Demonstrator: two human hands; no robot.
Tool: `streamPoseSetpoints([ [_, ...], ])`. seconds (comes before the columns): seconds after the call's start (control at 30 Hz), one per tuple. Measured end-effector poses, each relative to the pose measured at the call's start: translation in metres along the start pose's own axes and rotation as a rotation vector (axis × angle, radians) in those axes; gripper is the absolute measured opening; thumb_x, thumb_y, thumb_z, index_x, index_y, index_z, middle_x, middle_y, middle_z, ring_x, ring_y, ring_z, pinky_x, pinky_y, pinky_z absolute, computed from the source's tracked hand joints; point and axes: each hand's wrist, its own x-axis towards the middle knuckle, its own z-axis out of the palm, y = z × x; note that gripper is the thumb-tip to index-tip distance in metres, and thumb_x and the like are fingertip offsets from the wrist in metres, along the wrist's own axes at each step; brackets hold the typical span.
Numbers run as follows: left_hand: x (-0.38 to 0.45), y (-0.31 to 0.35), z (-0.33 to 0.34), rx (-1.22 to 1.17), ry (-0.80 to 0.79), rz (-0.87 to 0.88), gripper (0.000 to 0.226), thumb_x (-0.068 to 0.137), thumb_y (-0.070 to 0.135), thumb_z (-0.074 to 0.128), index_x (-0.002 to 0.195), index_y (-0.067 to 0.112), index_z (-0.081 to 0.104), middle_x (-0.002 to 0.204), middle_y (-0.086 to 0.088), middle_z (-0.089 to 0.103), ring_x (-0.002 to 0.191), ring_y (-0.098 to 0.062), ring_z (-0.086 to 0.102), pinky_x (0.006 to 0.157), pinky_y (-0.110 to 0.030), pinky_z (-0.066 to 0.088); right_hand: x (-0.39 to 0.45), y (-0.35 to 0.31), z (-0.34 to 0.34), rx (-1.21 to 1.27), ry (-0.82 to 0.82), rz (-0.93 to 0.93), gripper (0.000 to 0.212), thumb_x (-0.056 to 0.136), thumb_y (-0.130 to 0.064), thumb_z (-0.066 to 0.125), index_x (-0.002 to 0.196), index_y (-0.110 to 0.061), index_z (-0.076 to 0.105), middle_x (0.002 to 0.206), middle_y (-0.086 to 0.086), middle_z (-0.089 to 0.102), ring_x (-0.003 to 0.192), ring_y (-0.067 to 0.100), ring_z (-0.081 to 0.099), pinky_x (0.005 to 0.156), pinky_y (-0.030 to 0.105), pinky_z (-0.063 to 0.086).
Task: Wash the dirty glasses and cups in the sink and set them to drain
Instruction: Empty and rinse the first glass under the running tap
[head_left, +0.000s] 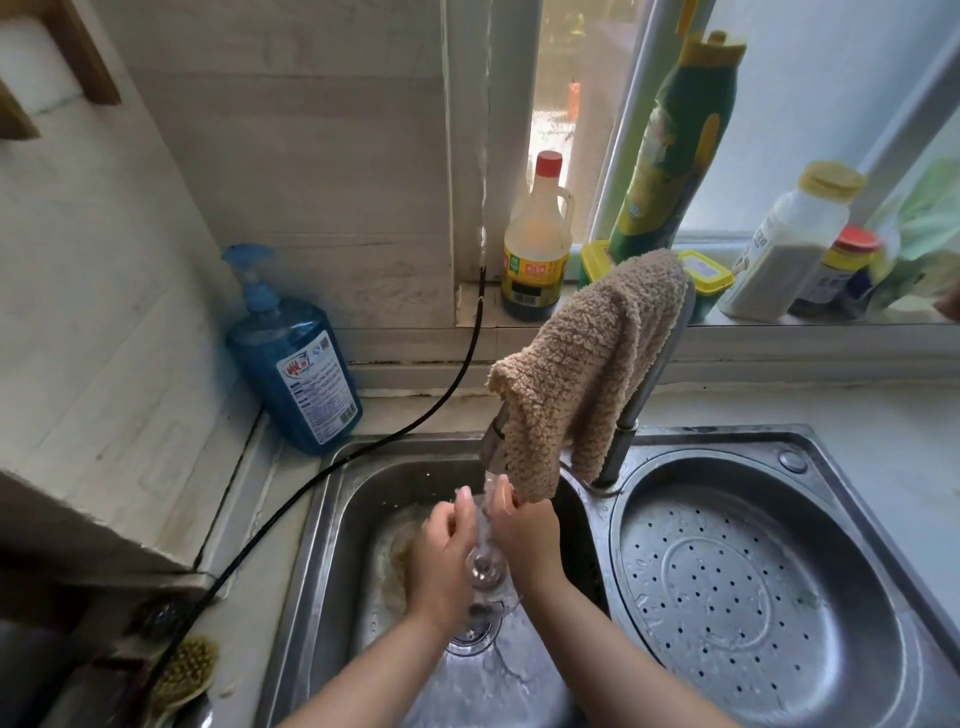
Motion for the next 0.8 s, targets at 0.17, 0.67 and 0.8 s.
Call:
streamPoseSetpoints([
  [0.17,0.001,0.025,-0.011,-0.162,-0.333,-0.224,0.038,0.09,0.058,0.041,0.099,0.032,0.067,0.101,0.003,0.07,0.107,-0.021,0.062,0.089,-0.035,0.048,-0.008,0.007,0.001,-0.191,0.025,-0.265,0.048,0.093,-0.046,0.045,0.051,-0.024,0.041,0.046,-0.006,0.047,0.044,0.008,0.049,0.047,0.022,0.035],
  [0.67,0.019,0.006,-0.036,-0.11,-0.274,-0.22,0.042,0.099,0.027,0.035,0.091,0.008,0.071,0.09,-0.017,0.073,0.085,-0.027,0.067,0.082,-0.036,0.047,0.0,0.029,-0.043,-0.997,-0.301,-1.07,0.039,0.078,-0.027,0.046,0.115,-0.034,0.058,0.125,-0.017,0.061,0.126,0.004,0.049,0.103,0.038,0.042],
  [0.8,0.019,-0.002,-0.028,-0.067,-0.292,-0.197,0.044,0.1,0.043,0.036,0.111,0.016,0.069,0.107,-0.011,0.072,0.105,-0.024,0.067,0.098,-0.04,0.047,-0.007,0.022,-0.038,-1.116,-0.407,-0.933,0.072,0.079,-0.026,0.064,0.144,-0.028,0.035,0.151,-0.012,0.03,0.142,0.006,0.021,0.117,0.05,0.018],
])
